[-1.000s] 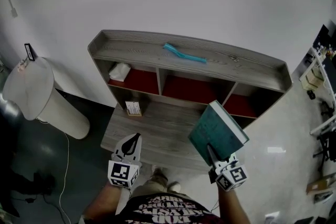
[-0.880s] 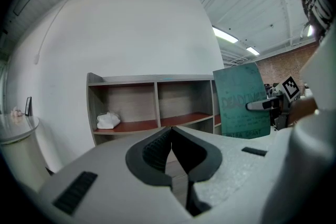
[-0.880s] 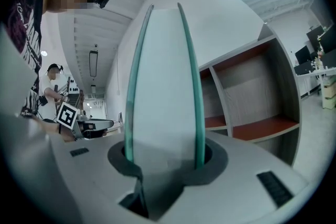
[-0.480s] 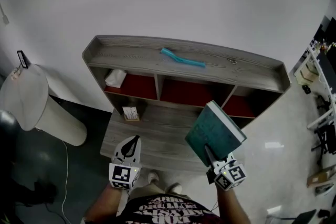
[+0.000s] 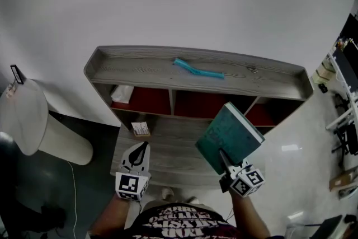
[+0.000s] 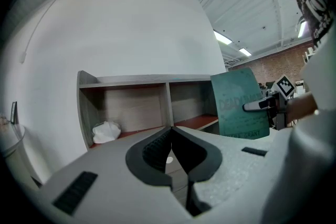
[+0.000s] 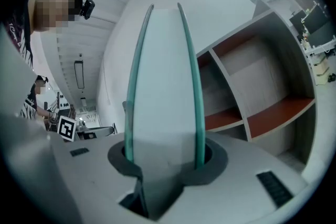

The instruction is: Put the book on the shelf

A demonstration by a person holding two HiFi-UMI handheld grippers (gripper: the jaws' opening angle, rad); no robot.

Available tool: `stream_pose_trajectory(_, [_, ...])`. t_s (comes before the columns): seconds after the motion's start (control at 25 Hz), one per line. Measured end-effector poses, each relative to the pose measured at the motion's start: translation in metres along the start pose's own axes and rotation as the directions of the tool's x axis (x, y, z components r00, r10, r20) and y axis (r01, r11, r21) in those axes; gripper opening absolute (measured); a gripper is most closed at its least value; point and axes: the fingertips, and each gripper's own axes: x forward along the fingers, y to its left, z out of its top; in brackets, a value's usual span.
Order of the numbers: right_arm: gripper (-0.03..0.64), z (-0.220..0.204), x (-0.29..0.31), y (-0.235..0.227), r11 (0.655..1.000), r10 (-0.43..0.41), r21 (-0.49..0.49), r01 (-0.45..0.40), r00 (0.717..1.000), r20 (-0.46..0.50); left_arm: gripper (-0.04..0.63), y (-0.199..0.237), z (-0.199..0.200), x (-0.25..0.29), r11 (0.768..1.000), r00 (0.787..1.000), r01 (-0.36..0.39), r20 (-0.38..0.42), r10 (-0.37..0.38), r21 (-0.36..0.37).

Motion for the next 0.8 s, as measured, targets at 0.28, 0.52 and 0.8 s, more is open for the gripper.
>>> stream_pose_trajectory(0.28, [0.163, -0.003, 0.022, -0.003, 0.997, -0.032, 0.071, 0.031, 0.999, 0.013, 0.006, 0.018, -0.002, 0.018, 0.999, 0.999, 0.049, 0.013, -0.048, -0.025])
stream_pose_trajectory(0.52, [0.163, -0.012, 0.034, -0.008, 0.991, -0.073, 0.115, 0.072, 0.997, 0.011, 0.006, 0.024, -0.008, 0.029, 0.994, 0.995, 0.101, 0.017, -0.101, -0.033])
stream_pose_trajectory(0.8, [0.163, -0.017, 0.047, -0.014, 0.980, -0.124, 0.157, 0.122, 0.992, 0.003, 0.006, 0.021, -0.020, 0.040, 0.985, 0.985, 0.170, 0.015, -0.169, -0.035])
